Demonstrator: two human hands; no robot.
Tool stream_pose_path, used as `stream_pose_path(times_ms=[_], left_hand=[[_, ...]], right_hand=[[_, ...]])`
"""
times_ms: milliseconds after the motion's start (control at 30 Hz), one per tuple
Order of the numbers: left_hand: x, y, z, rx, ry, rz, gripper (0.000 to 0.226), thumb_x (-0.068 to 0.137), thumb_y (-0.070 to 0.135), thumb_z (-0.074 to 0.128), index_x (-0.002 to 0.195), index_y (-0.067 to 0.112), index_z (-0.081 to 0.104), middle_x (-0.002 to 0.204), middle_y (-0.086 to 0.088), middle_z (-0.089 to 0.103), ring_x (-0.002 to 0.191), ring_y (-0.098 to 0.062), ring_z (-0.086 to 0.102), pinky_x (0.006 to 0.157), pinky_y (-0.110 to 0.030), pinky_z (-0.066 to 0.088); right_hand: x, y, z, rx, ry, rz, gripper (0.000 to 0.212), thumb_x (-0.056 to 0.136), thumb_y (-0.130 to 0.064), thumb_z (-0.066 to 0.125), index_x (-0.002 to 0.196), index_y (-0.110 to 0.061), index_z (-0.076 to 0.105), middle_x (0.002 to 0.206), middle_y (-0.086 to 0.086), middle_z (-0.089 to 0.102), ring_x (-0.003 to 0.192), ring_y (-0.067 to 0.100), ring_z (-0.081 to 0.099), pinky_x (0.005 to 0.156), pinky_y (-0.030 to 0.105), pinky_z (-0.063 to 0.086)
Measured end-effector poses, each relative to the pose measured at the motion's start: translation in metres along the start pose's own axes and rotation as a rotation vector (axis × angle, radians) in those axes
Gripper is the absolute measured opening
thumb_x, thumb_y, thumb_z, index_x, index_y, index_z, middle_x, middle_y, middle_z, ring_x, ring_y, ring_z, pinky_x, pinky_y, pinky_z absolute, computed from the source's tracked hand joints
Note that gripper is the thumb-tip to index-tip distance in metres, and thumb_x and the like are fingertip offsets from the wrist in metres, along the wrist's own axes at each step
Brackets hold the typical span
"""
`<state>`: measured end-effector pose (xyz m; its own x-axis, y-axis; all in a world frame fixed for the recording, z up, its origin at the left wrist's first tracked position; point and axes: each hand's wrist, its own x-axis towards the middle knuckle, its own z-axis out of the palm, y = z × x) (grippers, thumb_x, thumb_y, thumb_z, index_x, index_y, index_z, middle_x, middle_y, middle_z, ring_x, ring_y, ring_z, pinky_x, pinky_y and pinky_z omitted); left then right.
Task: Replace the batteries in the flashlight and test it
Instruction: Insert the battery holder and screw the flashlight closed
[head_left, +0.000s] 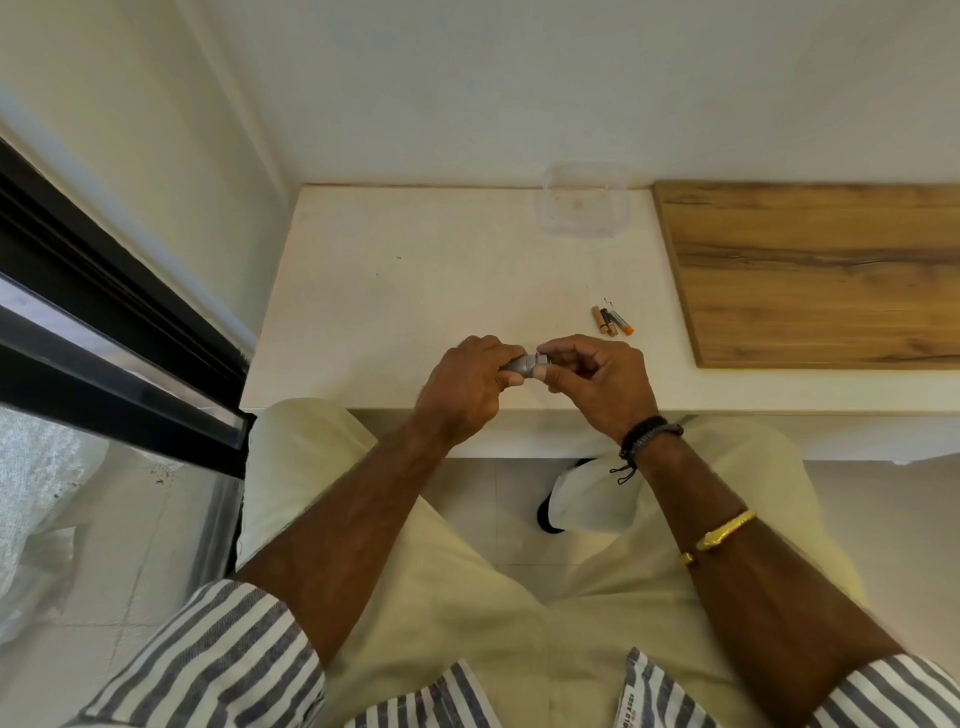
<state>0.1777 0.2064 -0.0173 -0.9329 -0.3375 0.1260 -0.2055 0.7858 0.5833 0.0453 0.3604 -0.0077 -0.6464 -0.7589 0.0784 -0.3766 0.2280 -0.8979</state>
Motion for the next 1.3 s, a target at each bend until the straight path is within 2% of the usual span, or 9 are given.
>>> stream_pose_path(times_ms=[233, 367, 500, 600, 700, 867, 1033, 1200, 1300], left_hand=[[-0.001, 0.004, 0.001, 0.014, 0.024, 0.060, 0.025, 0.098, 0.024, 0.055, 0.121, 0.016, 0.063, 0.103, -0.004, 0.067, 0.088, -0.016, 0.051, 0.078, -0.033, 0.045], [-0.001, 0.005, 0.002, -0.009, 0.022, 0.075, 0.028, 0.099, 0.027, 0.052, 0.122, 0.014, 0.064, 0.102, -0.005, 0.067, 0.085, -0.013, 0.048, 0.076, -0.029, 0.041], [0.000, 0.005, 0.003, -0.038, 0.027, 0.040, 0.028, 0.099, 0.027, 0.051, 0.123, 0.016, 0.063, 0.102, -0.003, 0.066, 0.085, -0.013, 0.048, 0.075, -0.028, 0.040], [0.001, 0.001, 0.004, -0.027, 0.028, -0.007, 0.027, 0.100, 0.025, 0.051, 0.123, 0.017, 0.062, 0.104, -0.002, 0.066, 0.088, -0.014, 0.048, 0.075, -0.029, 0.040], [0.001, -0.002, 0.003, -0.019, 0.023, -0.043, 0.027, 0.100, 0.026, 0.051, 0.123, 0.019, 0.062, 0.104, -0.003, 0.066, 0.090, -0.017, 0.051, 0.078, -0.035, 0.047], [0.000, -0.001, 0.002, -0.015, 0.017, -0.009, 0.023, 0.099, 0.026, 0.051, 0.118, 0.021, 0.063, 0.100, 0.000, 0.065, 0.088, -0.016, 0.051, 0.077, -0.035, 0.046], [0.000, 0.004, 0.002, -0.020, 0.027, 0.052, 0.026, 0.099, 0.025, 0.053, 0.121, 0.015, 0.063, 0.100, -0.004, 0.066, 0.086, -0.015, 0.049, 0.075, -0.031, 0.043], [-0.001, 0.003, 0.004, -0.030, 0.029, -0.007, 0.025, 0.099, 0.024, 0.053, 0.120, 0.017, 0.064, 0.101, -0.003, 0.066, 0.088, -0.018, 0.052, 0.076, -0.035, 0.046], [-0.001, 0.001, 0.003, -0.020, 0.017, -0.045, 0.025, 0.099, 0.025, 0.053, 0.120, 0.019, 0.064, 0.101, -0.003, 0.066, 0.089, -0.018, 0.052, 0.079, -0.038, 0.048]], right_hand=[[-0.001, -0.006, 0.007, -0.111, 0.032, 0.147, 0.047, 0.095, -0.057, 0.059, 0.074, -0.016, 0.069, 0.054, -0.002, 0.068, 0.042, 0.010, 0.064, 0.044, 0.027, 0.056], [0.000, -0.007, 0.009, -0.237, 0.060, 0.204, 0.065, 0.100, -0.062, 0.043, 0.061, -0.016, 0.067, 0.047, 0.000, 0.064, 0.038, 0.006, 0.057, 0.055, 0.027, 0.054], [-0.002, -0.012, 0.009, -0.010, 0.050, 0.288, 0.058, 0.098, -0.062, 0.043, 0.088, -0.014, 0.075, 0.075, 0.005, 0.076, 0.053, 0.016, 0.071, 0.051, 0.032, 0.060], [0.000, -0.009, 0.001, 0.148, -0.028, 0.195, 0.030, 0.097, -0.036, 0.065, 0.119, -0.017, 0.070, 0.105, 0.008, 0.075, 0.074, 0.019, 0.077, 0.065, 0.032, 0.064], [0.000, -0.004, -0.003, 0.055, -0.092, 0.086, 0.037, 0.089, -0.015, 0.078, 0.124, -0.018, 0.069, 0.111, 0.002, 0.074, 0.076, 0.015, 0.078, 0.073, 0.028, 0.064], [-0.002, -0.007, 0.000, 0.032, -0.027, 0.116, 0.023, 0.095, -0.030, 0.071, 0.105, -0.009, 0.075, 0.081, 0.005, 0.076, 0.059, 0.016, 0.073, 0.057, 0.033, 0.063], [-0.003, -0.009, 0.004, -0.203, 0.041, 0.186, 0.055, 0.098, -0.062, 0.049, 0.066, -0.021, 0.068, 0.052, -0.002, 0.064, 0.038, 0.006, 0.057, 0.046, 0.025, 0.052], [0.000, -0.007, 0.001, 0.021, -0.081, 0.164, 0.036, 0.092, -0.044, 0.070, 0.121, -0.024, 0.065, 0.098, -0.001, 0.072, 0.066, 0.012, 0.074, 0.059, 0.028, 0.062], [0.000, -0.004, 0.002, -0.018, -0.109, 0.072, 0.032, 0.090, -0.015, 0.076, 0.121, -0.021, 0.069, 0.110, 0.003, 0.074, 0.074, 0.014, 0.076, 0.068, 0.031, 0.065]])
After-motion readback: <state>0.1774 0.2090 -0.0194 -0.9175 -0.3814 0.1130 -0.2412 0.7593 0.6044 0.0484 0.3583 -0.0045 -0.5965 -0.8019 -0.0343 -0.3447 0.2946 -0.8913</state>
